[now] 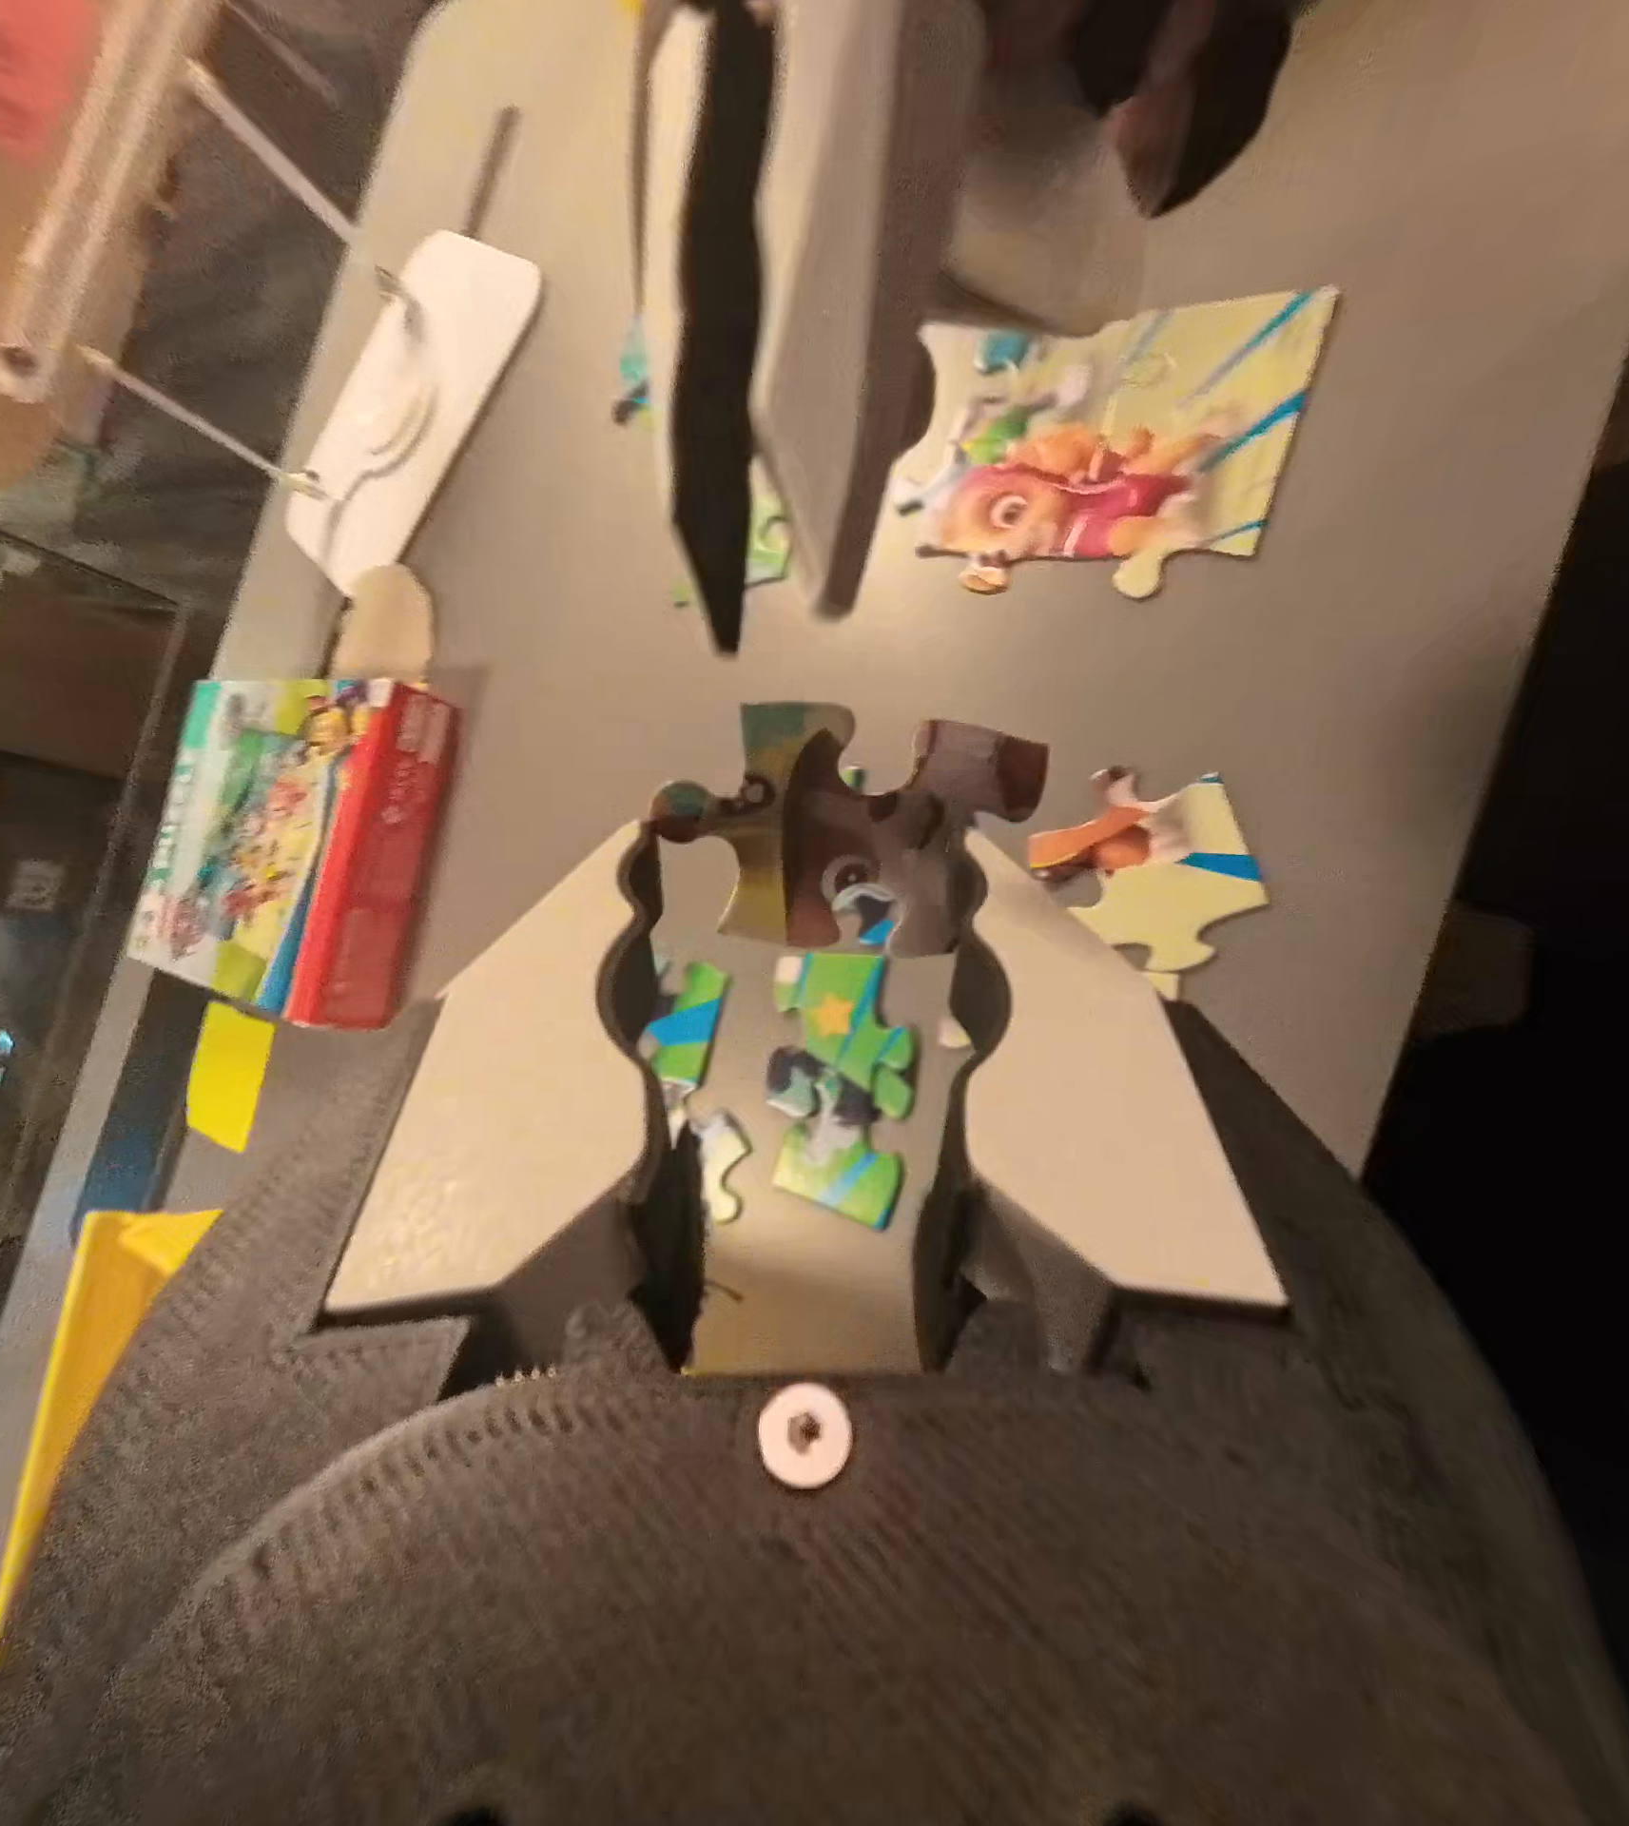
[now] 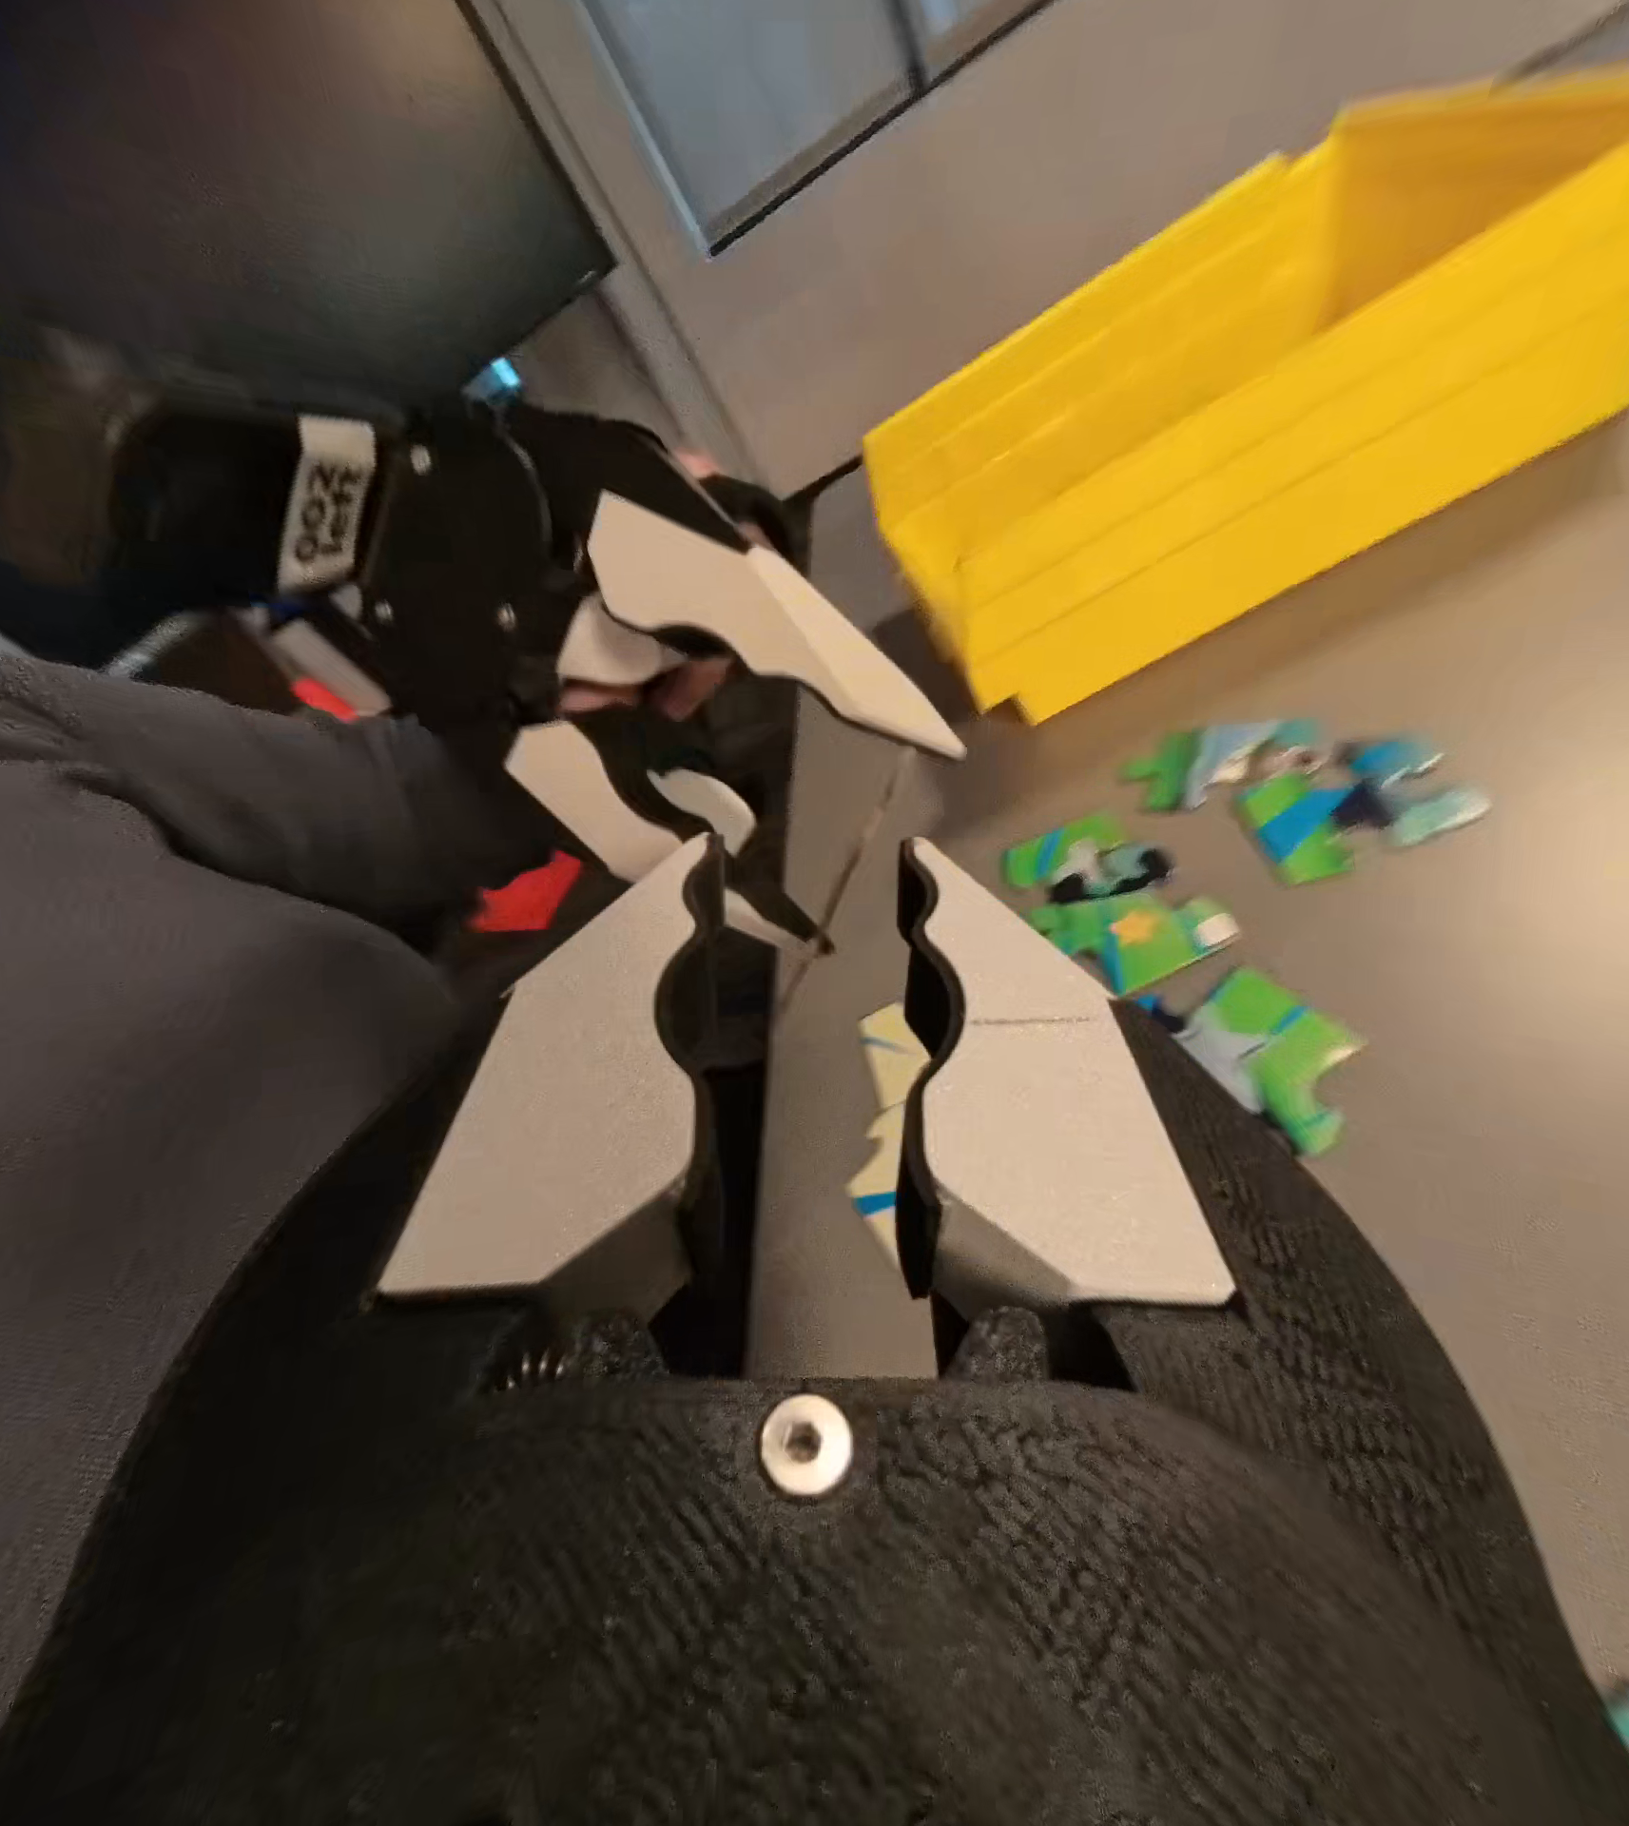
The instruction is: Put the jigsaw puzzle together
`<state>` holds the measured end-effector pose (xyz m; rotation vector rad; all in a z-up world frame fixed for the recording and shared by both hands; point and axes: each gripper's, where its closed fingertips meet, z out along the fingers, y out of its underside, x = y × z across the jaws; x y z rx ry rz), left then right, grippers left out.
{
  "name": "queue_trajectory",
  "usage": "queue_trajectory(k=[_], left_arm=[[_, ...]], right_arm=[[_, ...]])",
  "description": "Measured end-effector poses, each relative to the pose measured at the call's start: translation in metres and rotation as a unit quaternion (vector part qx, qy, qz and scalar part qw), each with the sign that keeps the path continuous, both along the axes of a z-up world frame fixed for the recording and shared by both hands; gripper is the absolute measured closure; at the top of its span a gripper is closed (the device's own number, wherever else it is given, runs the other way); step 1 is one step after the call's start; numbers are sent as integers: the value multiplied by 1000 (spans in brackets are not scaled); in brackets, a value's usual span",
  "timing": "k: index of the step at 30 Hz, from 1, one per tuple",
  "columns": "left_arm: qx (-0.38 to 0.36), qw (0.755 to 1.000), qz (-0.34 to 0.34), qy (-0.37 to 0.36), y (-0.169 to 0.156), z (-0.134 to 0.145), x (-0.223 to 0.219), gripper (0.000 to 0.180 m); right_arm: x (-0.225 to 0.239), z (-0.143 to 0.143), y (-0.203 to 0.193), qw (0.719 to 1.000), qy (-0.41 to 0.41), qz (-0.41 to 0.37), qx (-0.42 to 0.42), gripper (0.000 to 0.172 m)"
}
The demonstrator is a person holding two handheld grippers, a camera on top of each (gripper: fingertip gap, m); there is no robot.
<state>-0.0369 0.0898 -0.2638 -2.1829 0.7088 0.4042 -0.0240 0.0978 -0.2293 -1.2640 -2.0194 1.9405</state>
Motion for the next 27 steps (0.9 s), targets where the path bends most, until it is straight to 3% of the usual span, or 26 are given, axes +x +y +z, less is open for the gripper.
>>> queue_trajectory(k=[4, 8, 14, 17, 18, 22, 25, 27], left_arm=[[-32, 999, 0, 3, 6, -22, 22, 122], [-53, 998, 15, 1, 5, -32, 26, 122], [-63, 997, 38, -3, 4, -40, 23, 122], [-60, 997, 38, -11, 7, -37, 24, 122], [-52, 998, 37, -22, 9, -35, 26, 122], [-3, 993, 75, -95, 4, -28, 26, 103], [-13, 977, 73, -202, -10, -49, 48, 125], [-62, 973, 81, -207, -22, -81, 54, 132]], right_arm=[[10, -21, -12, 995, -83, 40, -35, 142], [12, -34, -12, 992, -106, 43, -44, 151], [12, -51, -8, 987, -150, 42, -31, 141], [12, -56, -13, 983, -166, 64, -45, 163], [10, -59, -10, 984, -163, 62, -39, 171], [3, -72, 8, 982, -178, 44, -52, 172], [-1, -87, 24, 976, -207, 31, -63, 172], [-2, -96, 28, 972, -225, 34, -65, 172]])
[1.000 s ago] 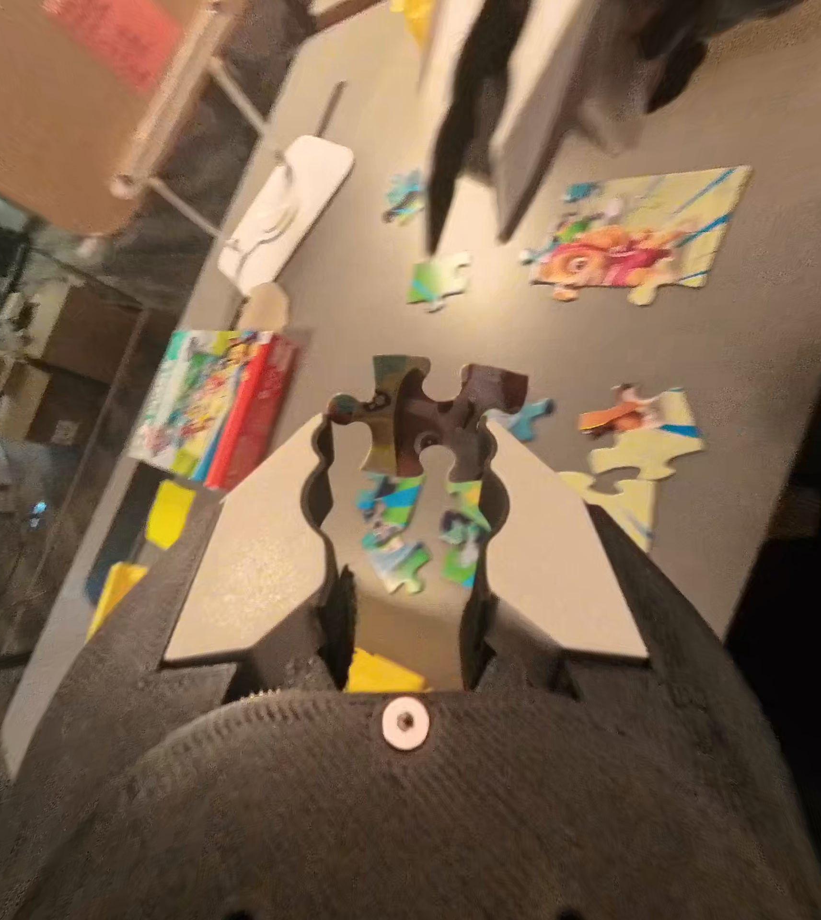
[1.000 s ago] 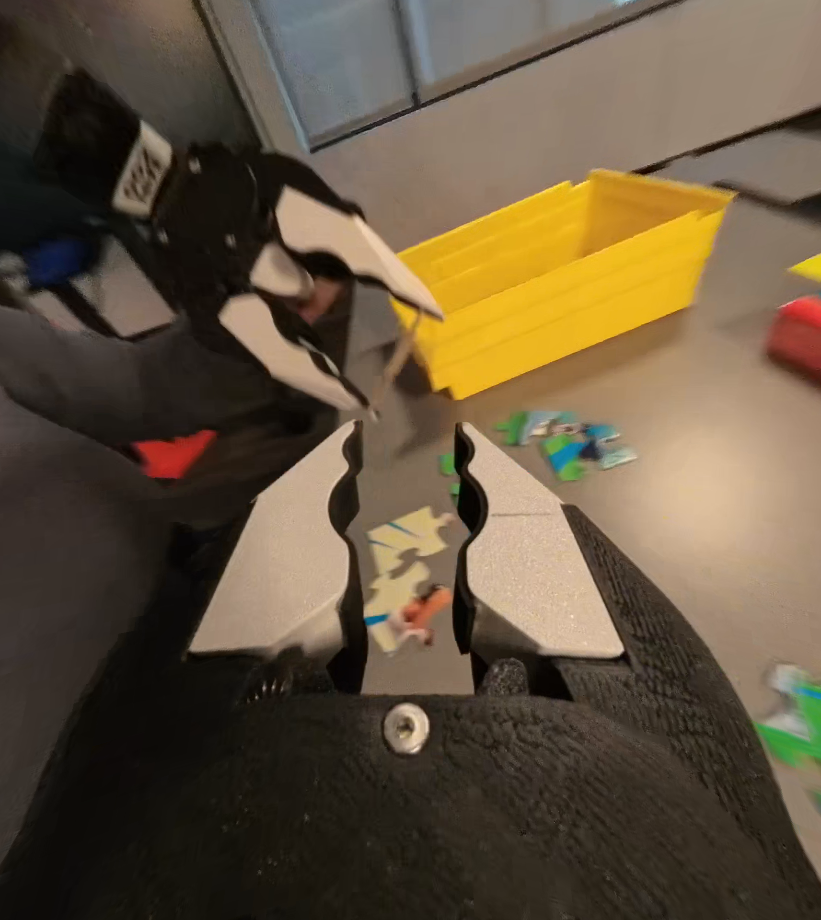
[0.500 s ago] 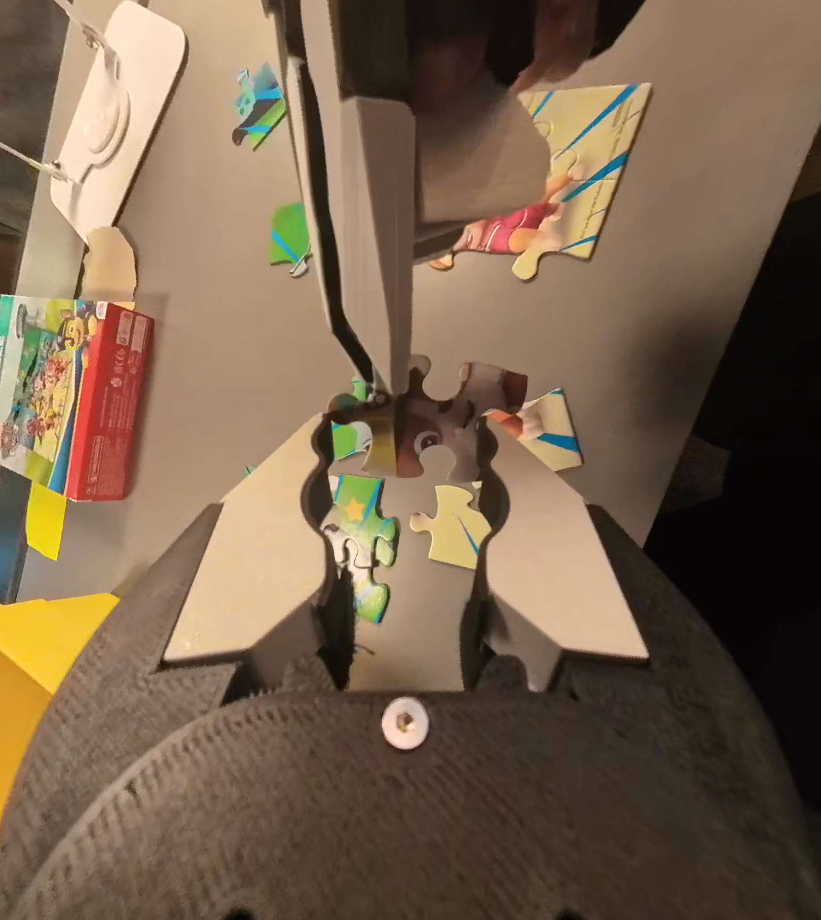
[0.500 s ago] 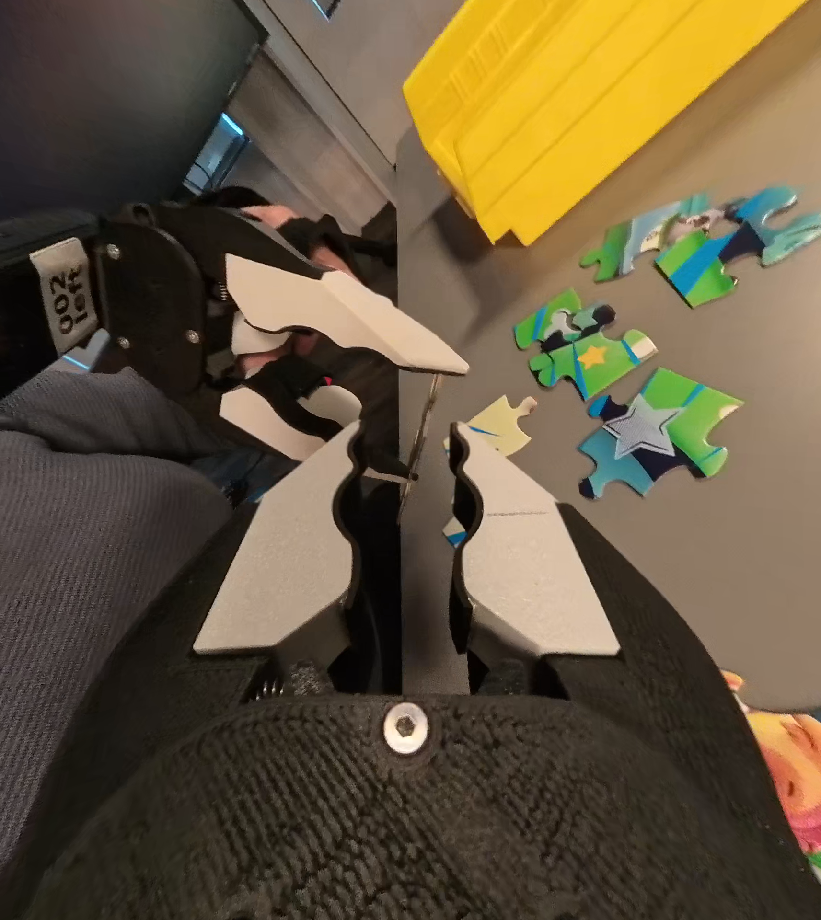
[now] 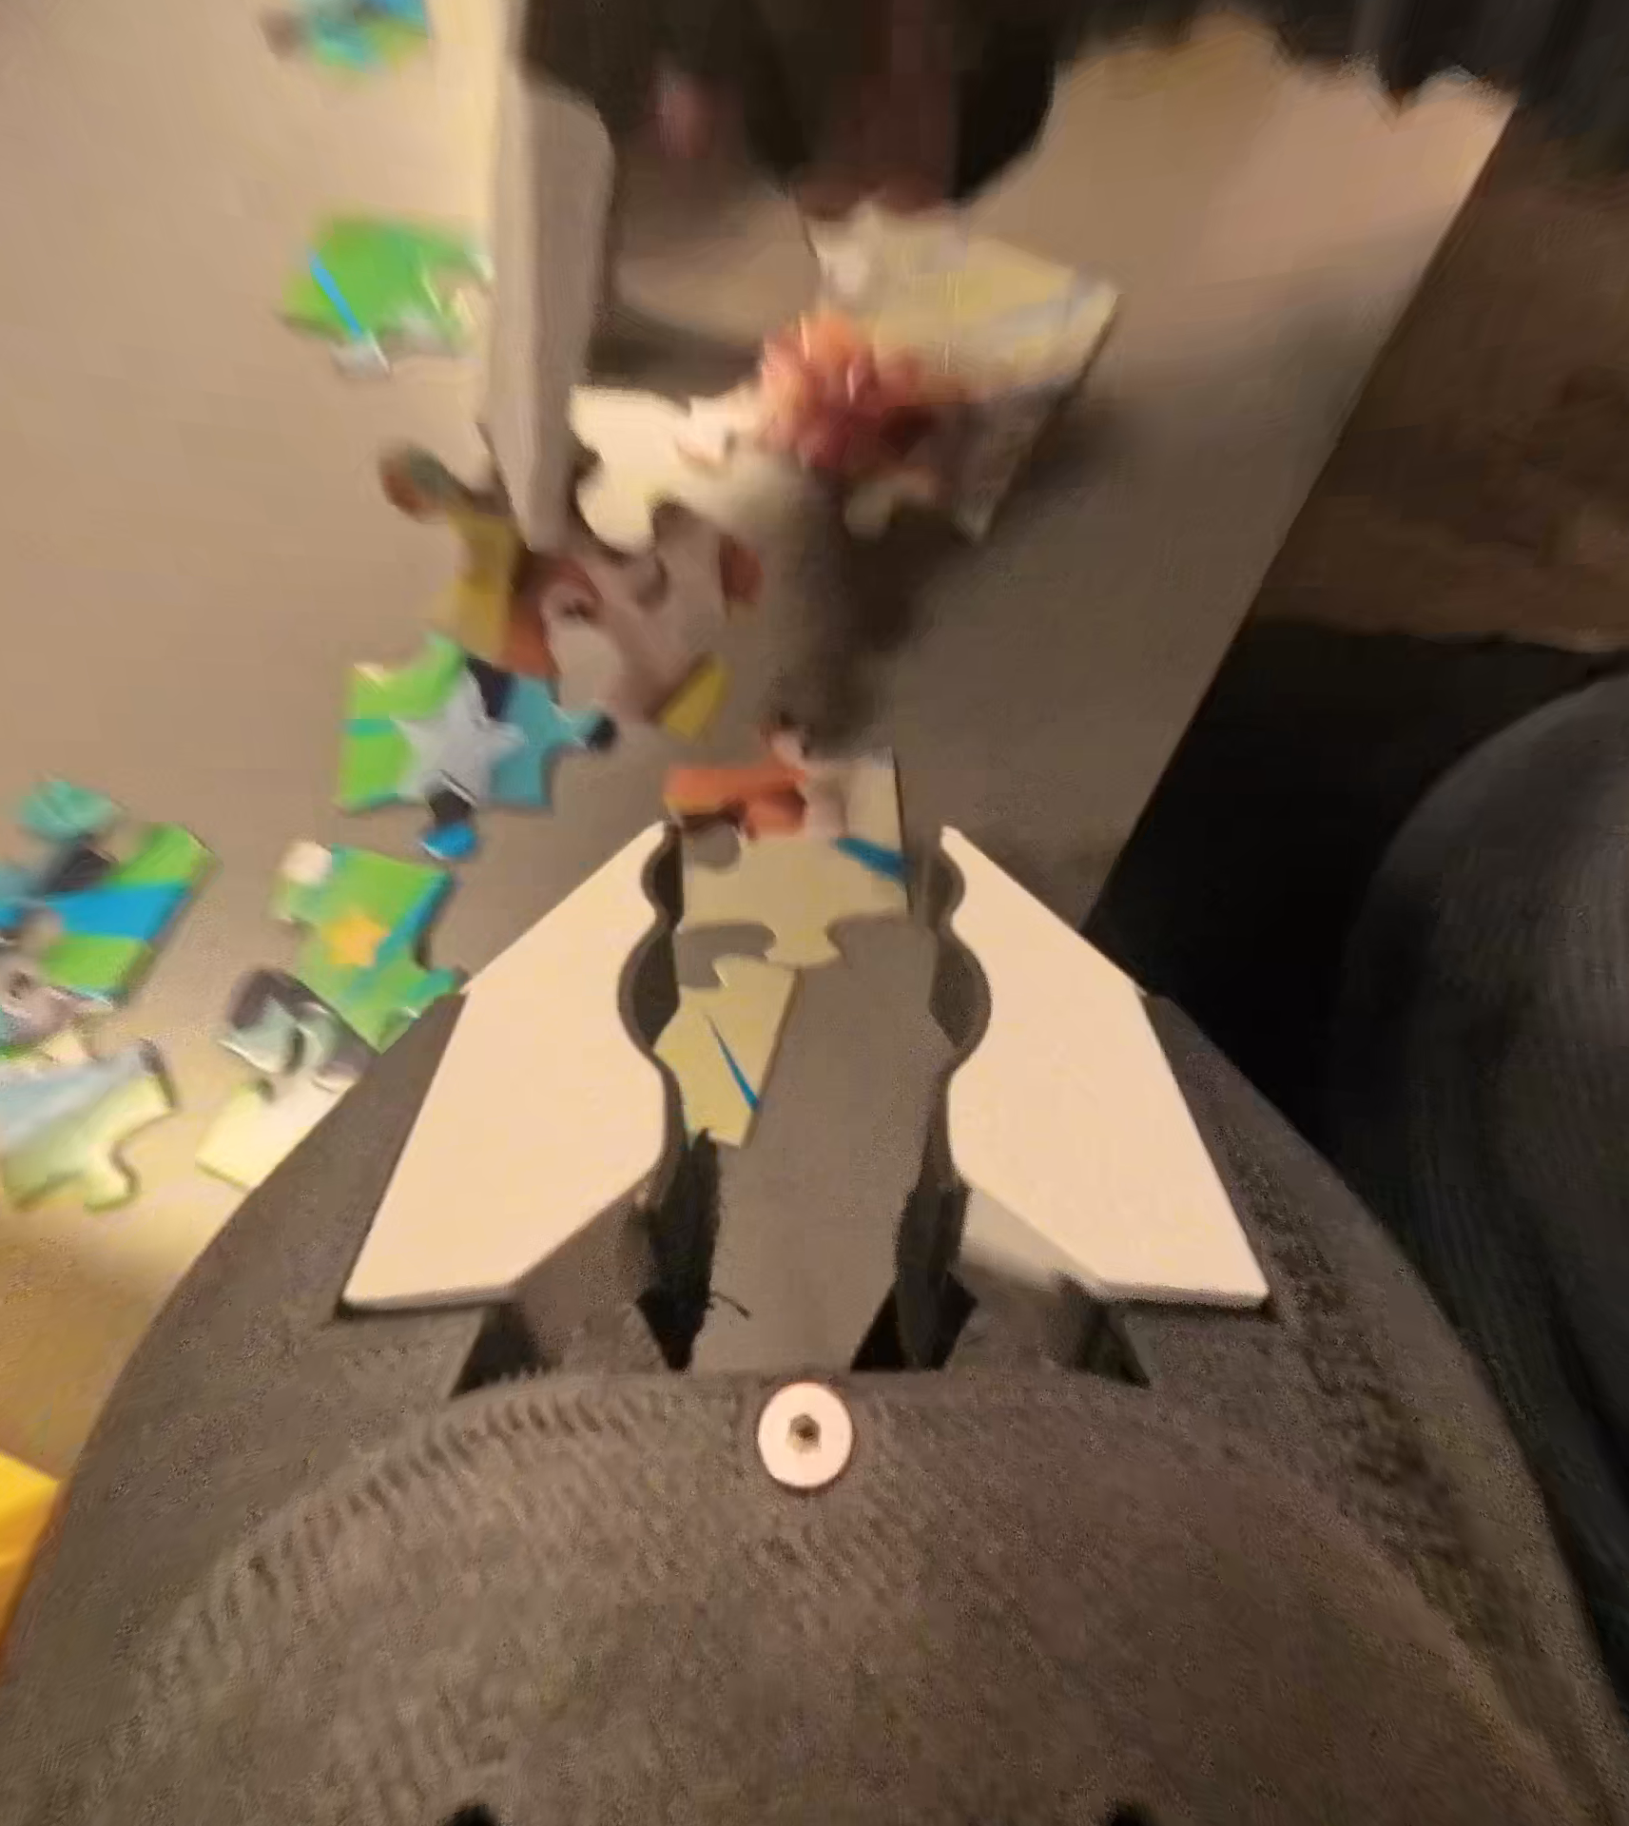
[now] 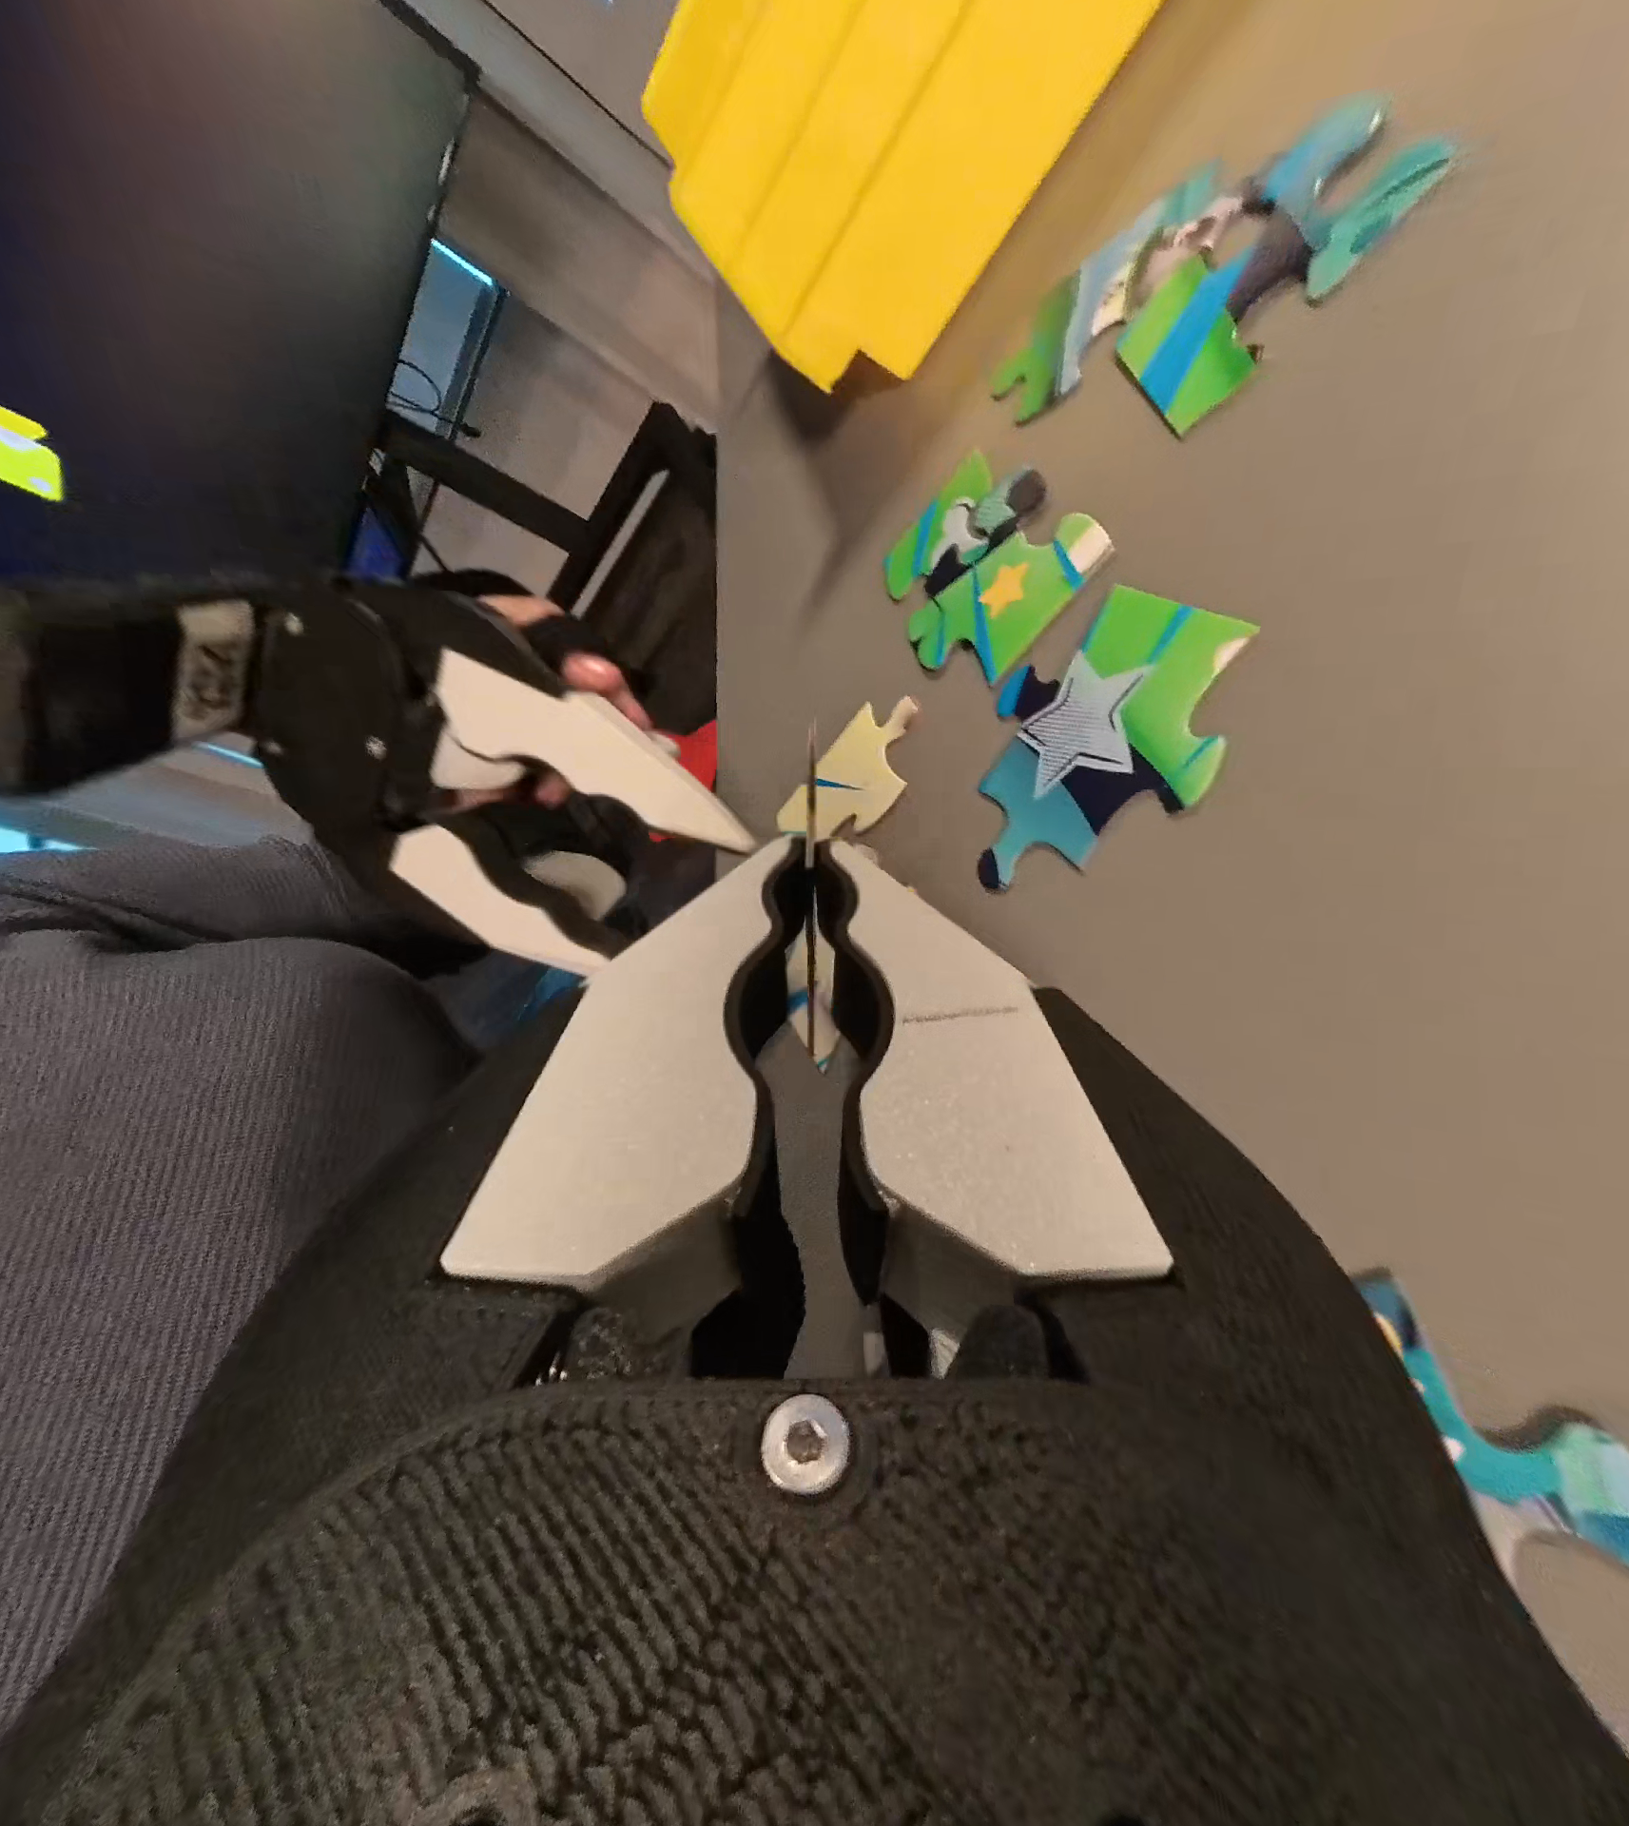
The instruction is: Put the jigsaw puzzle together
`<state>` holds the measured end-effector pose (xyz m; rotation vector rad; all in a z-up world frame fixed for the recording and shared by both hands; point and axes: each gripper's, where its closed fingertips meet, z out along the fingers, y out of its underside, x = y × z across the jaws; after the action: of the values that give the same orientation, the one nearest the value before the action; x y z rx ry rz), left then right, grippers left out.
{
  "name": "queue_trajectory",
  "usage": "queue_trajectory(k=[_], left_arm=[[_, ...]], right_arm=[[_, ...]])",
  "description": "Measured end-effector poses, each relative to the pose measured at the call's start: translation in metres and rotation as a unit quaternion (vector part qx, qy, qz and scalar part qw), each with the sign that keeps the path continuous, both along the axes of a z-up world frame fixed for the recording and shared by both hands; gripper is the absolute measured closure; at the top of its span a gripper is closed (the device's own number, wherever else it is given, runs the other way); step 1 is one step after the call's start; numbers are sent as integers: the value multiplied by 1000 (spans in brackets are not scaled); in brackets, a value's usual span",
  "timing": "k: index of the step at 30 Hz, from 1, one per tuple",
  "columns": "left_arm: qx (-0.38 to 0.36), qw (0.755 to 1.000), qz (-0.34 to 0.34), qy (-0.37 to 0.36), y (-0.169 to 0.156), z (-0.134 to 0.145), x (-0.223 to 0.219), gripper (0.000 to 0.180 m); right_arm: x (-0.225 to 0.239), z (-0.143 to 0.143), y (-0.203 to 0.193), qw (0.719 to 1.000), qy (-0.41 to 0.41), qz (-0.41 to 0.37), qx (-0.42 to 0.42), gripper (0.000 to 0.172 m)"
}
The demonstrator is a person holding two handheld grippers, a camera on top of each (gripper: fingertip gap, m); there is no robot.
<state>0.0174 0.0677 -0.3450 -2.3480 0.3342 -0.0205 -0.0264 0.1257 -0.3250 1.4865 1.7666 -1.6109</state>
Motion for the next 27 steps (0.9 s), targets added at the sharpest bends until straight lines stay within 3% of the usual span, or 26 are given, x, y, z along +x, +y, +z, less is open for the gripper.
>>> queue_trajectory(k=[3, 13, 20, 23, 25, 27], left_arm=[[-58, 998, 2, 15, -10, -36, 5, 132], [-42, 996, 8, -79, 5, -36, 6, 141], [-86, 989, -79, -86, -5, -37, 13, 158], [-99, 983, -128, -85, -16, -36, 19, 156], [-65, 989, -105, -82, -17, -26, 11, 149], [10, 989, -77, -126, -19, 2, 6, 149]], right_arm=[[-1, -8, 1, 1000, -17, 12, -2, 172], [-9, -8, 10, 999, -23, 4, -24, 172], [-11, -7, 22, 999, -34, -5, -22, 172], [-16, -8, 30, 999, -29, -18, -5, 172], [-27, -7, 45, 998, -16, -54, 18, 172], [-38, -7, 63, 996, -13, -80, 35, 172]])
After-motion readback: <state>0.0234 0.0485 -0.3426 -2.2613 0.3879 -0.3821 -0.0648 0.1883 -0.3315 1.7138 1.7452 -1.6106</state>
